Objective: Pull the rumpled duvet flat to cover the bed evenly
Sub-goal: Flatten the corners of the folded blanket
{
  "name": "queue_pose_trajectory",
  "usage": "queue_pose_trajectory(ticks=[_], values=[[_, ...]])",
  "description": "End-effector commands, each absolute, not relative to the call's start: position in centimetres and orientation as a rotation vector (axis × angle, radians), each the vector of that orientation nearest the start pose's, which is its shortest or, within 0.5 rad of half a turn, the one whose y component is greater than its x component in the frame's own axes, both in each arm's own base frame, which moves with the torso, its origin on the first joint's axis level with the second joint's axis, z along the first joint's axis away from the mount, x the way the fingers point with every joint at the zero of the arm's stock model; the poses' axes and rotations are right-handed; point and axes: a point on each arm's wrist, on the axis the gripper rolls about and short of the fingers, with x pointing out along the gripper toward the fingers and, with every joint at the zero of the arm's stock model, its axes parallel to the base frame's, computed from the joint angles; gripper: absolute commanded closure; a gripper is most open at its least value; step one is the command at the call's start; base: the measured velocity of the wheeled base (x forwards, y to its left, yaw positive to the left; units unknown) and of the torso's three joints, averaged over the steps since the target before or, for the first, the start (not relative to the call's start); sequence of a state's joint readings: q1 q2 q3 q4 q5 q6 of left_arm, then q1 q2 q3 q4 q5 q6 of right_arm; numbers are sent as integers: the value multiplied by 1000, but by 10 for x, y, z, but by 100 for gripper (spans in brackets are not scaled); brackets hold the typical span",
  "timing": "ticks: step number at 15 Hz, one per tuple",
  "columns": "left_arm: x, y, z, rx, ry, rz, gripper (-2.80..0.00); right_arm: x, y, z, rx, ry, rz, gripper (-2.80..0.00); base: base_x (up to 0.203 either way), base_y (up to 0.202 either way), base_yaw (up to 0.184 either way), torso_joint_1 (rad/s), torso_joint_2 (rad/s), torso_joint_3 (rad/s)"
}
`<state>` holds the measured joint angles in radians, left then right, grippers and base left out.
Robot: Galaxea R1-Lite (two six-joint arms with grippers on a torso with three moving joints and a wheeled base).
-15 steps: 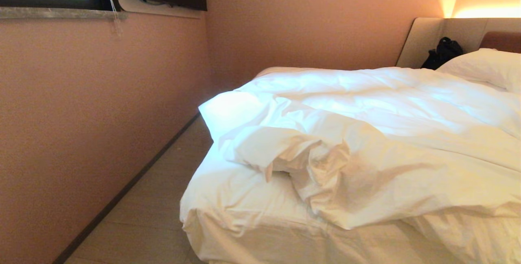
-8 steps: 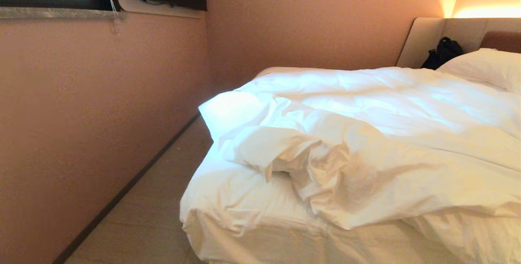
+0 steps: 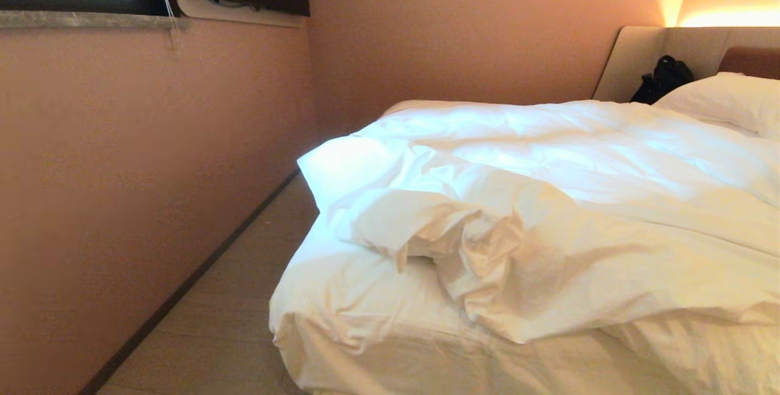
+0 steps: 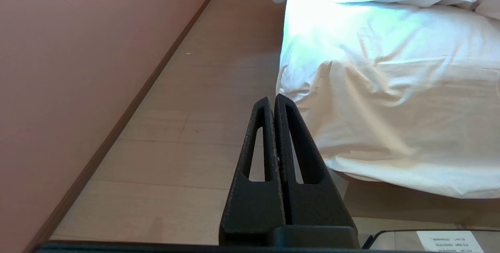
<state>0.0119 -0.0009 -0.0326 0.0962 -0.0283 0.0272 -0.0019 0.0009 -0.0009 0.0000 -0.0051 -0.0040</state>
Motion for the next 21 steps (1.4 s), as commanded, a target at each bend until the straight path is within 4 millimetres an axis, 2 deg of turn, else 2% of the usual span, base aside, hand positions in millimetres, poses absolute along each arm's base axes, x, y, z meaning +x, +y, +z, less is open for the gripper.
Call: queue_pose_trajectory(ticks=[1,21], values=[[-26,-1,74,25,64,-18,0,-23,0,75,9,0,-8,0,0,0,0,0,0,0],[-26,-1,75,43,66,-17,0,-23,0,75,9,0,-9,0,0,0,0,0,0,0]])
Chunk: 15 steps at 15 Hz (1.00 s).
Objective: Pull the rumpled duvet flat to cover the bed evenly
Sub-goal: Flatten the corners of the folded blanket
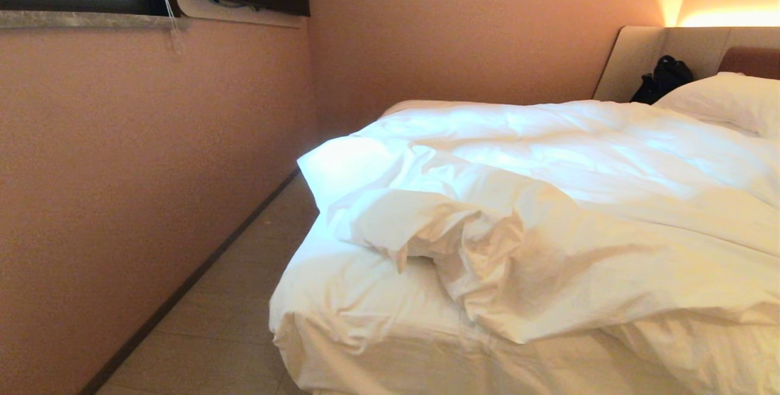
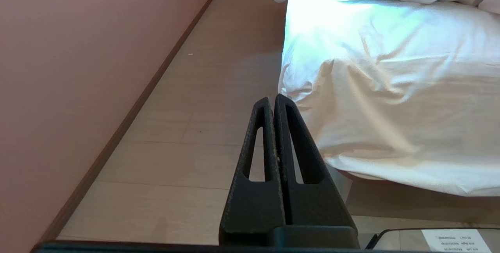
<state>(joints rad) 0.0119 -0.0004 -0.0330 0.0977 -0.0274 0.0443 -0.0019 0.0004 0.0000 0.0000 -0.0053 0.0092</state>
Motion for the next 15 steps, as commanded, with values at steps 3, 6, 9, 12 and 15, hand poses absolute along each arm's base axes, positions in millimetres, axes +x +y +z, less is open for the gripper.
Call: queue_pose_trajectory(ticks=[3,6,9,12,15], values=[[-26,-1,76,56,62,-14,0,-23,0,75,9,0,-8,0,0,0,0,0,0,0],[-34,-1,100,69,-9,-25,0,-23,0,75,9,0,-7,0,0,0,0,0,0,0],[-30,-1,115,68,22,-31,0,-23,0,75,9,0,-8,0,0,0,0,0,0,0],[-12,-2,138,58,122,-62,0,-23,0,75,9,0,-9,0,0,0,0,0,0,0],[15,-3,162,39,231,-148,0,-23,0,75,9,0,-9,0,0,0,0,0,0,0]])
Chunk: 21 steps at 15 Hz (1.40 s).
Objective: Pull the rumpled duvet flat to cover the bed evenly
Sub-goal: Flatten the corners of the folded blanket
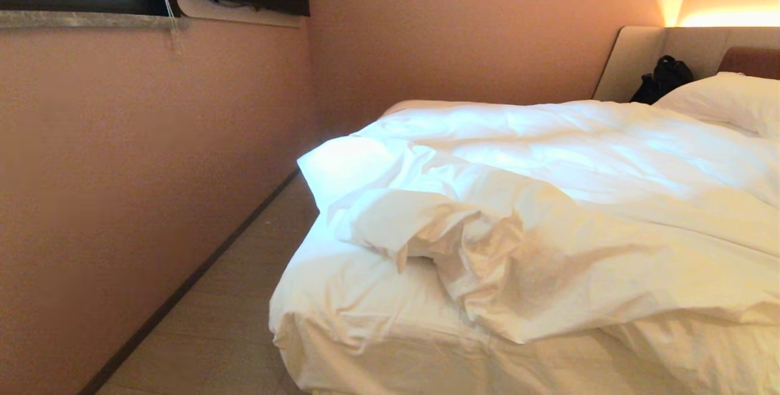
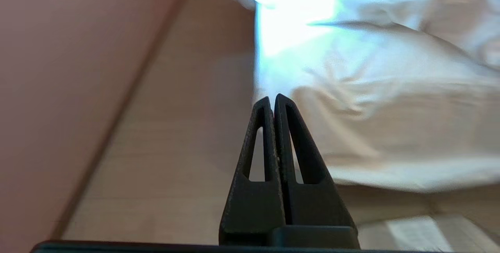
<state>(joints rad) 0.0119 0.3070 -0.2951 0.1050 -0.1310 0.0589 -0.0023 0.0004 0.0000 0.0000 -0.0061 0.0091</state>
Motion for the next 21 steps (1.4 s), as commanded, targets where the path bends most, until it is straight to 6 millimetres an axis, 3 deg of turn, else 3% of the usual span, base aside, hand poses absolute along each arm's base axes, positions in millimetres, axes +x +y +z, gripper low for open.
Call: queue_pose_trajectory(ticks=[1,4,11,15,21], values=[[24,-4,169,33,258,-179,0,-23,0,75,9,0,-9,0,0,0,0,0,0,0],[63,-5,180,22,342,-245,0,-23,0,75,9,0,-7,0,0,0,0,0,0,0],[181,-12,192,-15,422,-438,0,-23,0,75,9,0,-8,0,0,0,0,0,0,0],[218,-56,195,37,444,-600,0,-23,0,76,9,-1,-8,0,0,0,0,0,0,0],[266,-124,191,129,464,-619,0,-23,0,75,9,0,-8,0,0,0,0,0,0,0]])
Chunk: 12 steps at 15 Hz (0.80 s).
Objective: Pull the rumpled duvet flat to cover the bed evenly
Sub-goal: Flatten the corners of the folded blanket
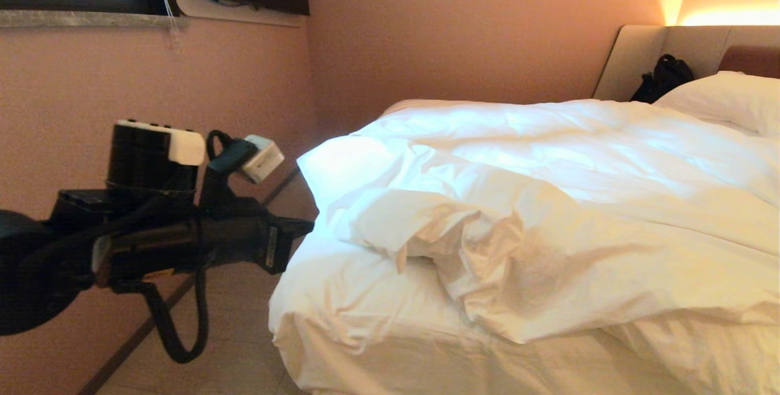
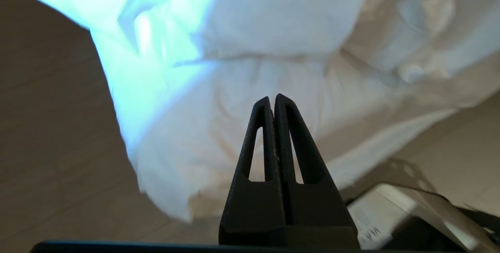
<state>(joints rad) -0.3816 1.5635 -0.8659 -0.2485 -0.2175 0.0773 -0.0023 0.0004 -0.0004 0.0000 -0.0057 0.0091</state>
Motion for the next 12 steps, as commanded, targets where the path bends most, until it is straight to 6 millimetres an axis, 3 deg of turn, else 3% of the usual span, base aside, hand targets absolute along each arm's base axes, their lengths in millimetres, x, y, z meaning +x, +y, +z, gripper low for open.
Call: queue_pose_trajectory(ticks=[1,6,12], values=[[267,-128,191,137,461,-613,0,-23,0,76,9,0,-8,0,0,0,0,0,0,0],[278,-188,179,208,469,-657,0,-23,0,75,9,0,-8,0,0,0,0,0,0,0],[276,-251,173,252,437,-754,0,-23,0,75,9,0,-8,0,0,0,0,0,0,0]])
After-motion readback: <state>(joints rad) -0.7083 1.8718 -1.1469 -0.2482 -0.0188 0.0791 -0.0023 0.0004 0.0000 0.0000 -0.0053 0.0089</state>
